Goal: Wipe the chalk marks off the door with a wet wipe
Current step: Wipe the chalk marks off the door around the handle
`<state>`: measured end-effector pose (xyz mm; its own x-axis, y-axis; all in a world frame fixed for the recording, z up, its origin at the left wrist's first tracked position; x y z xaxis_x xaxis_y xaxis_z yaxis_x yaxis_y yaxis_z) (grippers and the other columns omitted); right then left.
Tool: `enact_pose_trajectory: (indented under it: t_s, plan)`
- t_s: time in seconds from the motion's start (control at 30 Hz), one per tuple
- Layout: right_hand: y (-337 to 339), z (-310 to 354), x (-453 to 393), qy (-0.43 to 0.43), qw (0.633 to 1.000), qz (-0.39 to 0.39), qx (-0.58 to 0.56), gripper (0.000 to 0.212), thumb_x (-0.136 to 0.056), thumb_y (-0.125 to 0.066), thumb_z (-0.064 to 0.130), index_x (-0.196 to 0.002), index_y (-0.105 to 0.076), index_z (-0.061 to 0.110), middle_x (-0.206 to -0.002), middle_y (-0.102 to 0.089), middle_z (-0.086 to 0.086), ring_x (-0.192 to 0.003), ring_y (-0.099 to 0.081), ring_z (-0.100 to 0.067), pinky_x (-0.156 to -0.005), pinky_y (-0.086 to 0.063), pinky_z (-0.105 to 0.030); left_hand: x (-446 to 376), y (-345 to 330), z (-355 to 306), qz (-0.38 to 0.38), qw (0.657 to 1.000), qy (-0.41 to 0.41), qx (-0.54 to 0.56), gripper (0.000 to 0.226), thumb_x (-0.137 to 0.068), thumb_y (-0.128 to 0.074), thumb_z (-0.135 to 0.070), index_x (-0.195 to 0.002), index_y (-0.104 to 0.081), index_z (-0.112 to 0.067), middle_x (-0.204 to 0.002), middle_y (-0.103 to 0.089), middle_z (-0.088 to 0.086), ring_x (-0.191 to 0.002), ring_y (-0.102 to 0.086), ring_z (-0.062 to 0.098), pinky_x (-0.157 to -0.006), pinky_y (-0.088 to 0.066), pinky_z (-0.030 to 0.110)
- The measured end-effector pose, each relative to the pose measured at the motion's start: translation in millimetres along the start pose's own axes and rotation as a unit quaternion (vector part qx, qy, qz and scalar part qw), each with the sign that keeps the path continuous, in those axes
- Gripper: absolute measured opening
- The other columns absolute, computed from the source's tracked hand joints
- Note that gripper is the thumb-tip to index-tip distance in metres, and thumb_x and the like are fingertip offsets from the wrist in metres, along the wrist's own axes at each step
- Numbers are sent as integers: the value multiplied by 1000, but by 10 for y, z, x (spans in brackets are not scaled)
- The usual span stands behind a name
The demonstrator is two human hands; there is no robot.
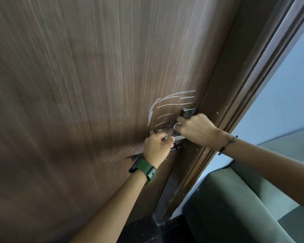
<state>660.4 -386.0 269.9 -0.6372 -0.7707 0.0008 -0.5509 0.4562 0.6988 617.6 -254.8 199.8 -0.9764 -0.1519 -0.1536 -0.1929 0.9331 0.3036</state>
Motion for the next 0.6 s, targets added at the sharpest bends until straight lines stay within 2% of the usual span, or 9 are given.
enact_pose_trajectory:
  t_s: [0.07, 0.17, 0.2, 0.27, 0.33, 0.43, 0.6]
  plan:
    - [84, -124, 35, -32, 999, -1, 3, 30, -86, -49, 15, -109, -62, 30, -101, -63, 0, -63, -68, -23, -42, -28, -23, -2, 1, -8, 4, 1000, -2, 3, 20, -78, -57, -26, -77, -69, -10, -71, -73, 12, -73, -68, 27, -73, -55, 42]
    - [251, -272, 66, -57, 997, -43, 29, 36, -71, -56, 16, -96, -70, 37, -79, -67, 1, -42, -61, -21, -39, -21, -18, -2, -8, -3, -2, 1000, -6, 0, 27, -74, -53, -30, -76, -68, -8, -72, -72, 16, -74, -67, 33, -71, -54, 44]
    - [243, -266, 48, -57, 997, -33, 36, 38, -72, -53, 13, -99, -68, 36, -81, -67, 0, -46, -63, -21, -40, -21, -19, -2, -14, -2, -5, 1000, -5, 3, 25, -76, -54, -28, -75, -68, -7, -71, -73, 15, -73, -67, 31, -71, -55, 43]
    - [185, -186, -21, -39, 999, 30, 18, 37, -85, -48, 10, -114, -58, 32, -96, -65, -1, -70, -68, -25, -45, -31, -24, -2, -18, 9, -11, 1000, -1, 7, 19, -79, -57, -22, -74, -68, -8, -69, -73, 11, -71, -68, 27, -72, -55, 41]
    - [135, -60, -88, -10, 996, 90, 2, 35, -91, -43, 8, -116, -57, 27, -102, -66, -2, -87, -67, -28, -52, -38, -29, 8, -8, 10, -8, 1000, -1, 1, 19, -80, -58, -22, -74, -68, -7, -69, -74, 10, -72, -68, 26, -71, -56, 41]
    - [119, 3, -188, 15, 995, 97, 25, 30, -95, -42, 11, -110, -64, 24, -100, -69, -3, -93, -66, -29, -57, -41, -31, 8, 18, -10, -2, 1000, -11, -12, 21, -81, -57, -24, -75, -67, -6, -71, -73, 12, -72, -68, 28, -67, -56, 42]
    - [186, -29, -370, 27, 970, 232, 62, 30, -98, -37, 16, -114, -62, 20, -116, -64, -5, -105, -60, -29, -64, -39, -35, 29, 24, -25, -4, 1000, -17, -23, 22, -81, -57, -26, -79, -69, -8, -73, -73, 13, -74, -68, 28, -72, -54, 41]
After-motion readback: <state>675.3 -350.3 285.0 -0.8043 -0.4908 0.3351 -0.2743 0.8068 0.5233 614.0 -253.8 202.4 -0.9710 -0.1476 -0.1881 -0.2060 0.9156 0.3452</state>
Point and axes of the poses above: each hand's wrist, its own x-axis away from the middle knuckle, its own y-axis out of the back of the hand, z = x × y, the point moved 1 cm from there along -x, towards the middle knuckle
